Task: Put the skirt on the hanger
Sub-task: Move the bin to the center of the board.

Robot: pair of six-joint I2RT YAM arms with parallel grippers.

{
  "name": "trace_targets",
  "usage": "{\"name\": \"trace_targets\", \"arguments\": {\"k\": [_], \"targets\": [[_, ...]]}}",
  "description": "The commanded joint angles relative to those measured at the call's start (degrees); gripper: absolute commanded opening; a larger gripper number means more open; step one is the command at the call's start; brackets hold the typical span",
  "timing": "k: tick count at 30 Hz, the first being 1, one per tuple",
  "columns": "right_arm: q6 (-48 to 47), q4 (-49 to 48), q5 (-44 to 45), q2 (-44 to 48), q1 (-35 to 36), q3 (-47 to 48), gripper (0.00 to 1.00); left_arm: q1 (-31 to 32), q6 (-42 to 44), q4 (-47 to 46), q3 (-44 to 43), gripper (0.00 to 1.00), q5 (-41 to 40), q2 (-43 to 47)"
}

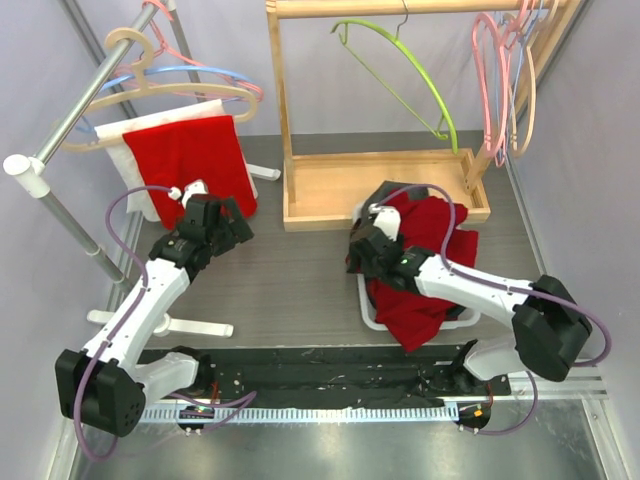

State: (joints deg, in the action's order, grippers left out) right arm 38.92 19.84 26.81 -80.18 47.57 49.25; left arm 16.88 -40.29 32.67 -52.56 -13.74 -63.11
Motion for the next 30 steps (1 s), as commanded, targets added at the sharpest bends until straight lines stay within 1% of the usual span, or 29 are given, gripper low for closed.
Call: {"name": "trace_targets", "arguments": {"k": [1,5,6,7,9,12,15,17,19,20,21,22,23,25,27,29,30], "targets": [[-0.7,11.4,3.3,3.4,-5.2,-3.5,0.79,0.2,-0.6,-2.9,0.0,0.99,1.1,-0.8],[-3.8,14.3,3.5,6.6,-5.2,2.5,0.81,0.2,-0.2,-2.9,-0.4,0.99,1.3,-1.1],[-4.8,15.0,3.1,7.1,-5.1,6.2,0.81,0.2,-0.1,-2.6,-0.5,0.99,1.2,-1.2],[-5.2,16.3,2.5,7.6,-4.6,7.9,0.81,0.2,-0.1,-2.5,-0.7,1.0,1.3,-1.2],[-6.2,17.2,2.7,8.5,-3.1,12.5,0.81,0.2,0.0,-2.0,-1.3,1.0,0.9,-1.2],[-6.5,18.9,2.8,7.9,0.1,17.0,0.81,0.2,0.1,-1.6,-1.8,1.0,0.4,-1.0],[-5.6,19.9,3.6,6.2,4.7,18.9,0.81,0.3,0.0,-1.6,-1.9,1.0,0.2,-0.9],[-3.9,19.9,3.9,3.6,7.5,18.8,0.81,0.2,0.1,-1.6,-1.9,1.0,0.1,-0.9],[-2.3,19.1,3.3,0.7,8.6,17.5,0.79,0.3,0.1,-1.5,-1.8,1.0,0.3,-1.0],[0.0,19.0,3.2,-0.2,9.0,17.0,0.76,0.3,0.1,-1.6,-1.7,1.0,0.5,-1.0],[1.0,18.6,2.0,-1.1,9.2,15.5,0.71,0.2,0.1,-1.5,-1.6,1.0,0.6,-1.0],[2.0,17.5,2.0,-2.1,9.5,14.5,0.69,0.2,0.1,-1.6,-1.4,1.0,1.1,-1.0],[4.7,17.1,2.0,-2.3,9.5,13.2,0.64,0.3,0.0,-1.7,-1.3,1.0,1.3,-1.0],[6.9,14.6,2.1,-2.1,9.6,9.1,0.6,0.2,-0.2,-2.2,-0.8,1.0,1.9,-1.1],[9.9,13.0,4.0,-1.0,9.5,4.8,0.54,0.2,-0.3,-2.8,-0.4,1.0,2.5,-1.1],[11.4,12.4,5.8,-0.6,9.4,3.1,0.49,0.3,-0.6,-3.4,0.1,1.0,3.2,-1.6],[12.5,12.4,6.8,-0.5,9.5,1.8,0.48,0.3,-0.7,-3.6,0.1,1.0,3.5,-1.7]]}}
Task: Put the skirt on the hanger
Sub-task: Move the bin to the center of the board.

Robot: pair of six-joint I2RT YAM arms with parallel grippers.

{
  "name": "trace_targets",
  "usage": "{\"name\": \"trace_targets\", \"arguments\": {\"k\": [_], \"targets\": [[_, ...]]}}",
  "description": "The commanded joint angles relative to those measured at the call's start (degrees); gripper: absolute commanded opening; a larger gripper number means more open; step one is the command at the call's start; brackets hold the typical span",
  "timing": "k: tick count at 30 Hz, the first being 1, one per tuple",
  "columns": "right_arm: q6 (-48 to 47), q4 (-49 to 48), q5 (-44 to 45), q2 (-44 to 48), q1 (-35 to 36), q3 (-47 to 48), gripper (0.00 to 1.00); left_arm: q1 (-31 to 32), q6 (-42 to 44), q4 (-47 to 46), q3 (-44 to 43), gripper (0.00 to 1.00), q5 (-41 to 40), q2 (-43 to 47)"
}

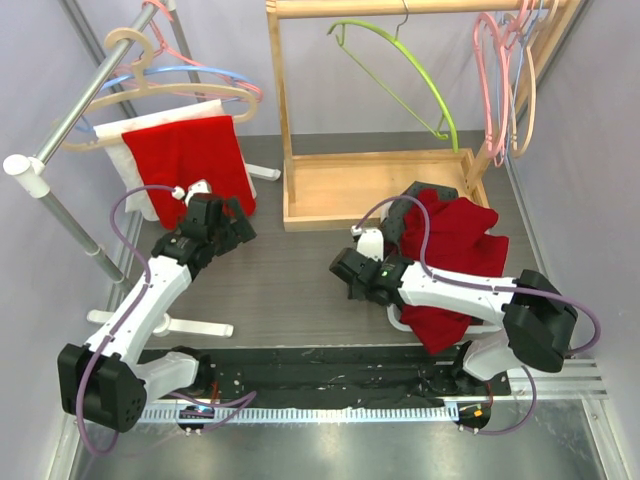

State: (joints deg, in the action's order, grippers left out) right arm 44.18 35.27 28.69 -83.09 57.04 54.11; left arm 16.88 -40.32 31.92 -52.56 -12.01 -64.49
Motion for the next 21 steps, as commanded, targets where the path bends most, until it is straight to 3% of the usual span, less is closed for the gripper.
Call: {"name": "trace_targets", "arguments": {"k": [1,8,21], "targets": [[7.8,-2.9,6.6,2.5,-0.4,-3.7,0.47,0.2,-0.7,-3.1,0.1,1.0,1.9,-0.6],[6.6,-6.9,10.2,5.0,-7.2,-8.5,0.48,0.2,-1.5,-3.7,0.5,1.0,3.1,-1.6],[1.0,-10.5,14.1,-0.2,-22.7,-3.9,0.52,0.2,-1.7,-3.6,1.1,1.0,2.9,-1.7]]}}
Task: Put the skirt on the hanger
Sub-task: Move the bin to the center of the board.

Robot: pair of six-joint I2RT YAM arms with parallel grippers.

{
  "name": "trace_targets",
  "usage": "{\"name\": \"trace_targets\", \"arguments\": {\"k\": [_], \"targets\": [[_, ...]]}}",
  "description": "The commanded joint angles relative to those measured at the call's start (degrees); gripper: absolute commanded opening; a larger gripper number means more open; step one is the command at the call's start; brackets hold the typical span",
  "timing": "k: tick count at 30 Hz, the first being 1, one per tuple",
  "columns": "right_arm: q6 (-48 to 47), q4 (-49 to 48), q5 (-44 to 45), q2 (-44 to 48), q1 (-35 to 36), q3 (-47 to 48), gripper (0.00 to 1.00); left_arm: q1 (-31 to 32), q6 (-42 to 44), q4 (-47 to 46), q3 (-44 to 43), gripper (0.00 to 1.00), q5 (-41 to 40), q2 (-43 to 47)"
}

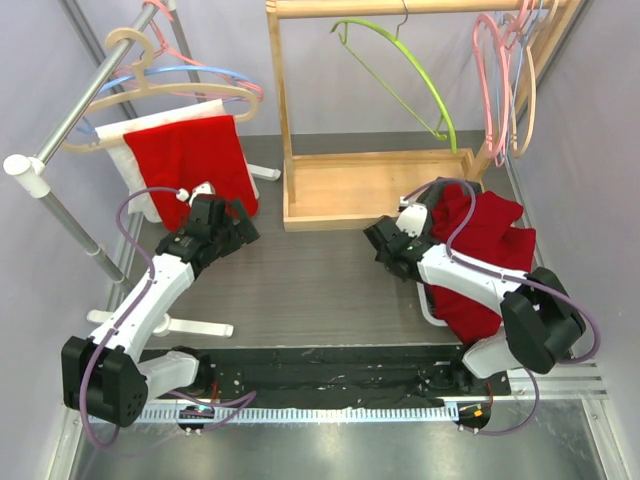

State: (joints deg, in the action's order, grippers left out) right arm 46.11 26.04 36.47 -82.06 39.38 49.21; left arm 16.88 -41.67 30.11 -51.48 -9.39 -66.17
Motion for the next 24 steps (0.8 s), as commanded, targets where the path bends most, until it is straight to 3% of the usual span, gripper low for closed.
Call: {"name": "trace_targets", "arguments": {"k": [1,14,21,24], "targets": [[-1.0,-1.6,6.7,-1.3,-6.3,0.6,0.52,0.2,-0.3,-1.9,0.2,1.0,0.4,0.1],[-7.7,-4.2,2.0,5.9,-23.3,-5.7,0.52,0.2,-0.2,-2.9,0.7,1.0,1.9,-1.4],[-13.9,-9.3,-11.6,6.6,-22.5,-5.1,0.61,0.3,0.5,-6.0,1.8,1.0,7.8,-2.6],[-14.6,-9.8,-12.6,5.2,-20.0,-3.8,0.63,0.7,0.9,-7.7,3.2,1.0,10.7,-2.9]]}}
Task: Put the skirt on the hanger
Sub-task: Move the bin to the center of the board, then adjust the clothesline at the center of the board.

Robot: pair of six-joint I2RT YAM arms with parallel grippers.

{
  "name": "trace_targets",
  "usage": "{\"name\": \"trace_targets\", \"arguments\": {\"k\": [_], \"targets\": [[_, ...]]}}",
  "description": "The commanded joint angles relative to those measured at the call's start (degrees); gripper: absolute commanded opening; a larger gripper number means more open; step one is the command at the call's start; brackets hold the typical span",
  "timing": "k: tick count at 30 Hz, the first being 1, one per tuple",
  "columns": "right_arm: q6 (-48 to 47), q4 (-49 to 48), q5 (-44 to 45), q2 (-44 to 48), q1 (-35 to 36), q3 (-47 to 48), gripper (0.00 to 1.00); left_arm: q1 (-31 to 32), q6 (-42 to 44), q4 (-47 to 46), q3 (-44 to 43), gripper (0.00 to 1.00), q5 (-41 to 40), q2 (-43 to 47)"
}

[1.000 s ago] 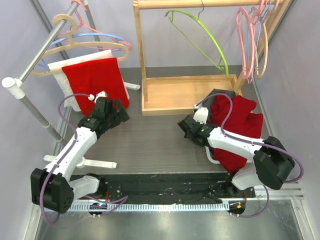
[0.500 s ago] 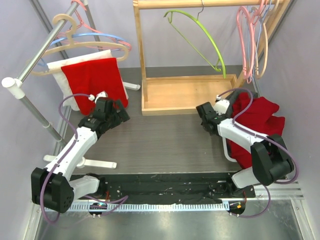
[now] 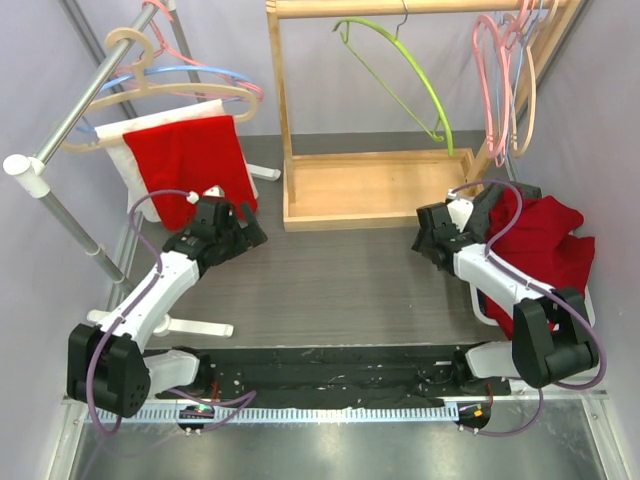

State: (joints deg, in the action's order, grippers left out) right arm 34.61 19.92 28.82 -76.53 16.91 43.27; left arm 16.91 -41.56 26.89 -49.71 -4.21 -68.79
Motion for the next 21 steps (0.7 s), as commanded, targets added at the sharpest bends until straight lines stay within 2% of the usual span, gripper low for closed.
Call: {"name": "trace_targets", "arguments": {"k": [1,4,11,18,21], "targets": [[-3.2,-3.9,-4.7,-1.0,4.7,2.4,0.63,1.0,0.9,-4.9,1.7,1.0,5.9,-0.7],[-3.1,-4.9,-4.1,-4.4,8.0,4.0,0.63,2.8,1.0,-6.4,2.2,1.0,6.5,-2.0],[-5.1,-10.9,-7.0,-14.5,9.4,8.8,0.63,6.4,2.0,-11.2,1.4,0.98,6.8,-8.1],[-6.1,-11.3,-3.2,-23.0,9.3,15.7,0.63,8.1,3.3,-13.8,-5.0,0.96,5.7,-18.4],[-5.1,-11.9,-3.1,-23.9,8.1,16.4,0.63,8.8,3.9,-13.8,-8.7,0.9,4.6,-23.6]]}}
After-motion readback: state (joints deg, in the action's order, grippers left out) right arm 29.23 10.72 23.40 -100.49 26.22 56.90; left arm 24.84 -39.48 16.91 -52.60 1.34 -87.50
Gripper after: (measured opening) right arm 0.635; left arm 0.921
